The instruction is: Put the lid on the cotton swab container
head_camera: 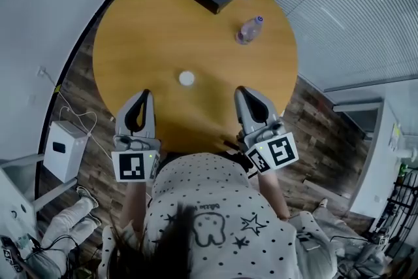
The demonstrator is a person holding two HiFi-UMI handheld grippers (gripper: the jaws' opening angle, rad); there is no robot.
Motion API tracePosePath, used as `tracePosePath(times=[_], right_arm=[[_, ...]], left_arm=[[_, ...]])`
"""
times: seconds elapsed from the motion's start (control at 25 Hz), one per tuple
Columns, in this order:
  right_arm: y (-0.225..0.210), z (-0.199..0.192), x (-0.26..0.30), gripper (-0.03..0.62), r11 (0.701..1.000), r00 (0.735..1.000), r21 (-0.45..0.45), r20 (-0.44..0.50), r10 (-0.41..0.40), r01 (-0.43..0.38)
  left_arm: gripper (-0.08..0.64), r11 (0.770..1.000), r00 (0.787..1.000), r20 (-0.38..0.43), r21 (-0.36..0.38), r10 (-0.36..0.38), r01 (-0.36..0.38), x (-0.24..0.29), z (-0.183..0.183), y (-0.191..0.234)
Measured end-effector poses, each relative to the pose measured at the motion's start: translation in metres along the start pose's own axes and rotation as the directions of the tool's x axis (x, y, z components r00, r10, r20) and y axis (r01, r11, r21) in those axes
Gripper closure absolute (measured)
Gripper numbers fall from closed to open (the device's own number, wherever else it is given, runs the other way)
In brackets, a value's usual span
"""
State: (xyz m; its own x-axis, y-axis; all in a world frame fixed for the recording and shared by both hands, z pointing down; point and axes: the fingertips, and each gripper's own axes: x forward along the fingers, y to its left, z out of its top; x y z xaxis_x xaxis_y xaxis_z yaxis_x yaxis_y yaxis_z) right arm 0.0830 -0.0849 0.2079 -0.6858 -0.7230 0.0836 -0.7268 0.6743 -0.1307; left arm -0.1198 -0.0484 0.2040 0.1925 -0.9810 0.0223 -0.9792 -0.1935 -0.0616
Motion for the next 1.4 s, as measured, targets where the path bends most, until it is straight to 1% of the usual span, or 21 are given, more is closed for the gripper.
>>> tracePosePath(times=[0.2, 0.36, 0.52, 0.72, 0.88, 1.04, 1.32, 1.4], right_arm=[[0.004, -0.016, -0.005, 0.588, 0.999, 1.000, 0.045, -0.017, -0.005, 0.005], [0.009, -0.024, -0.010, 0.588, 1.000, 1.000, 0.026, -0.024, -0.014, 0.015], [0.008, -0.037, -0.017, 0.588, 0.998, 0.999, 0.052, -0.033, -0.038, 0.039], [0.004, -0.048, -0.020, 0.588, 0.996, 0.997, 0.064, -0.049, -0.055, 0.058], [0.007, -0.054, -0.021, 0.588, 0.997, 0.997, 0.054, -0.062, -0.048, 0.051], [0.013, -0.056, -0.019, 0.588, 0.998, 0.997, 0.052, -0.066, -0.031, 0.035], [0.017, -0.055, -0.015, 0.588, 0.998, 0.998, 0.051, -0.063, -0.020, 0.023], [0.018, -0.054, -0.015, 0.588, 0.998, 0.998, 0.053, -0.062, -0.015, 0.018]], left_arm=[[0.551, 1.000, 1.000, -0.013, 0.002, 0.020, -0.020, -0.010, -0.009, -0.001], [0.551, 0.999, 0.999, -0.035, -0.013, 0.030, -0.031, -0.020, -0.016, -0.004], [0.551, 0.999, 0.998, -0.047, -0.027, 0.032, -0.033, -0.027, -0.023, -0.008], [0.551, 0.999, 0.998, -0.053, -0.034, 0.037, -0.039, -0.029, -0.031, -0.013], [0.551, 1.000, 0.998, -0.052, -0.021, 0.018, -0.019, -0.032, -0.037, -0.020], [0.551, 1.000, 0.998, -0.054, -0.022, 0.014, -0.015, -0.031, -0.037, -0.023], [0.551, 0.999, 0.998, -0.063, -0.053, 0.007, -0.010, -0.028, -0.039, -0.026], [0.551, 0.999, 0.998, -0.063, -0.051, -0.002, -0.002, -0.028, -0.040, -0.027]])
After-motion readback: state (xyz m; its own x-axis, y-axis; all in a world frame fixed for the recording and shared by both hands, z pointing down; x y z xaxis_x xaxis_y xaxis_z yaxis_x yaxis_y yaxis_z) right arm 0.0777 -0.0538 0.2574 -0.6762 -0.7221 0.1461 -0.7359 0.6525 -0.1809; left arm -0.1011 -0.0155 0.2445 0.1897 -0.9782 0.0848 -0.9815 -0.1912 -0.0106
